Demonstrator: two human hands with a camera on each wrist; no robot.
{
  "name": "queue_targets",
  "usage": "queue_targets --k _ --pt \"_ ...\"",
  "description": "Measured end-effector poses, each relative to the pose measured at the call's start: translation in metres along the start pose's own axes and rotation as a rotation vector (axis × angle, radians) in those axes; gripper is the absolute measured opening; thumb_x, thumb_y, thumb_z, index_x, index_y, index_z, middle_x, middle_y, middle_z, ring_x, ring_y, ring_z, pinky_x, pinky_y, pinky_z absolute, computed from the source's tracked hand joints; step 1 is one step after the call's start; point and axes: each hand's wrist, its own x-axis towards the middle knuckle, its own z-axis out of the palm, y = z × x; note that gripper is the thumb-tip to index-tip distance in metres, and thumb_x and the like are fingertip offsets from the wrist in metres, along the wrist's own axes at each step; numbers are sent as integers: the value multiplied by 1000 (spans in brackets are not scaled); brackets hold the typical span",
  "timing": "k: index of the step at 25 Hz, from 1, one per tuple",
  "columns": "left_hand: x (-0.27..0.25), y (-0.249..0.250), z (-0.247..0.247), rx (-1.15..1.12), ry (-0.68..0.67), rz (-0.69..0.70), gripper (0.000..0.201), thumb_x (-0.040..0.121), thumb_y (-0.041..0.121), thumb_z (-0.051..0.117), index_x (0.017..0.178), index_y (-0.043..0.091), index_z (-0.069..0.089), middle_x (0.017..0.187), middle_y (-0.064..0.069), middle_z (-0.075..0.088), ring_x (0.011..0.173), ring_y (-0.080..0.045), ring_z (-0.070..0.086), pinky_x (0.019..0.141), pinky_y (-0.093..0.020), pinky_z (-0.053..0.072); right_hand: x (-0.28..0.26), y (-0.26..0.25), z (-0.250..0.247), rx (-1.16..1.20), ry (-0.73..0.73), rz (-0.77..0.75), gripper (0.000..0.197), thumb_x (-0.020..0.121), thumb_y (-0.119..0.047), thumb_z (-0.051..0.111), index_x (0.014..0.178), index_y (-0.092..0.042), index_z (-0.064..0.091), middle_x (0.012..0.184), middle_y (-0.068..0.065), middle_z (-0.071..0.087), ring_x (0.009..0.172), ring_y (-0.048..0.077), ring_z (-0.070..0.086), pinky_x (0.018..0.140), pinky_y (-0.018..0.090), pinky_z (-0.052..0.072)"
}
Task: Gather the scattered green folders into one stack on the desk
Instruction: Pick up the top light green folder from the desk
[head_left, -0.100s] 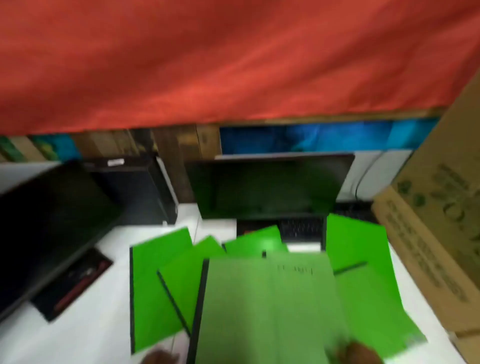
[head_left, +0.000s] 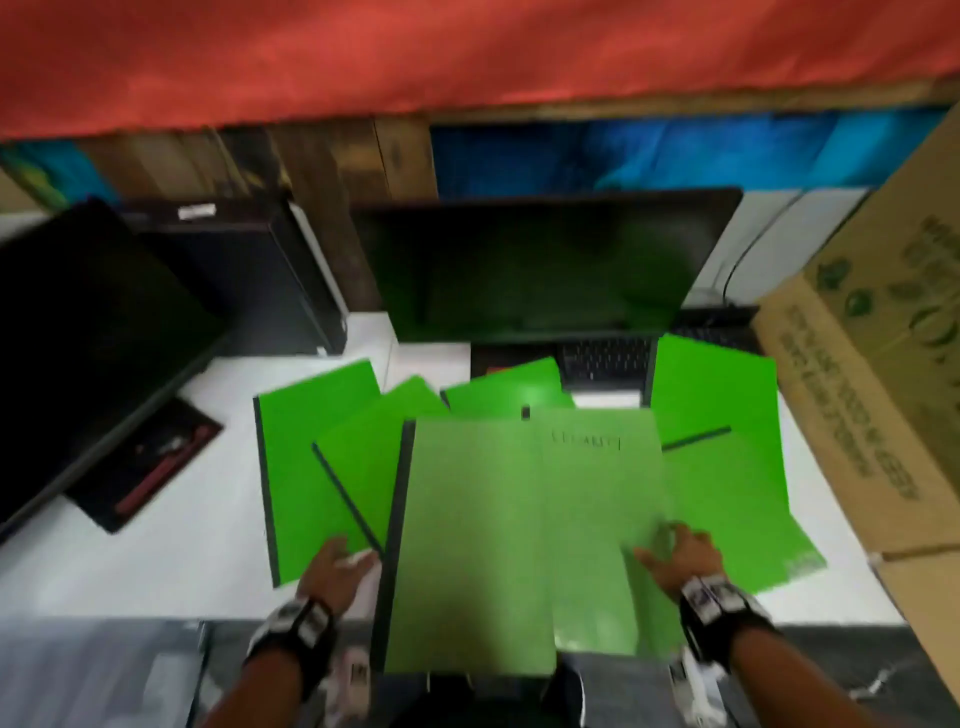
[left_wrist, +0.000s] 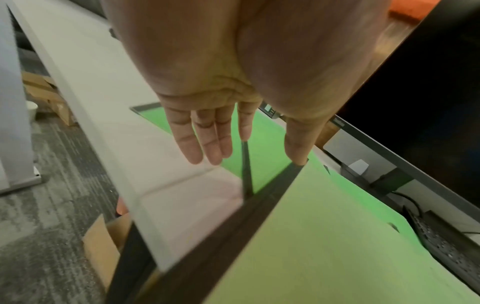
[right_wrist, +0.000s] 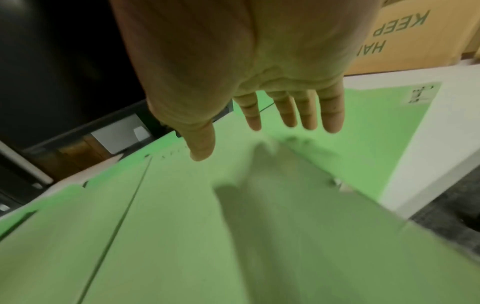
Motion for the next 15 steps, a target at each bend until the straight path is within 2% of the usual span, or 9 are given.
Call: queue_targets --k 1,2,4,6,7,9,11,13,15 --pt "-4 20 3 30 -1 -13 73 84 29 77 141 -4 45 139 -28 57 125 -41 57 104 -44 45 -2 -30 -12 31 20 56 98 64 -80 56 137 -16 44 138 21 42 124 40 47 103 43 42" --pt "-2 43 13 45 1 -25 76 83 33 77 142 -3 45 140 -26 57 126 -39 57 104 -42 45 3 -39 -6 57 4 81 94 64 -72 65 135 -17 42 140 22 37 127 43 42 105 47 41" --pt "3 65 32 62 19 -31 86 80 41 79 147 1 42 144 -23 54 128 -39 56 102 -43 46 5 -63 9 62 -43 108 98 61 -64 73 138 -20 32 152 24 18 138 47 24 108 56 33" --pt "-1 72 42 82 20 -153 97 76 47 79 152 7 35 150 -20 45 130 -41 53 105 -46 47 -8 -74 29 23 -77 114 102 62 -55 78 142 -25 22 159 24 0 145 47 8 111 60 25" --pt "0 71 46 109 6 -205 98 75 49 78 153 9 34 151 -18 42 131 -41 52 105 -48 47 -12 -81 33 2 -62 83 102 64 -53 78 144 -27 20 160 25 -2 146 46 6 112 60 24" --pt "0 81 57 199 -15 -251 93 74 52 74 149 11 38 146 -16 38 129 -40 50 105 -50 46 -19 -95 41 -54 -36 -22 97 68 -52 76 146 -29 22 160 23 1 147 43 7 113 57 25" --pt "-4 86 65 248 -13 -302 83 74 45 74 143 11 42 142 -15 35 131 -38 44 105 -49 44 -27 -104 51 -19 3 -110 86 71 -51 72 144 -27 32 159 19 12 146 39 15 112 56 29" --pt "-7 87 70 268 17 -315 77 72 37 74 138 11 44 141 -14 33 133 -36 37 105 -48 42 -32 -112 52 128 47 -146 79 74 -53 69 142 -23 40 154 16 27 141 37 27 109 54 35" --pt "-8 88 72 301 33 -278 77 68 37 77 134 12 47 140 -15 33 131 -36 34 106 -49 40 -26 -122 45 332 46 -110 83 74 -50 72 142 -15 40 146 18 39 134 37 38 107 49 39"
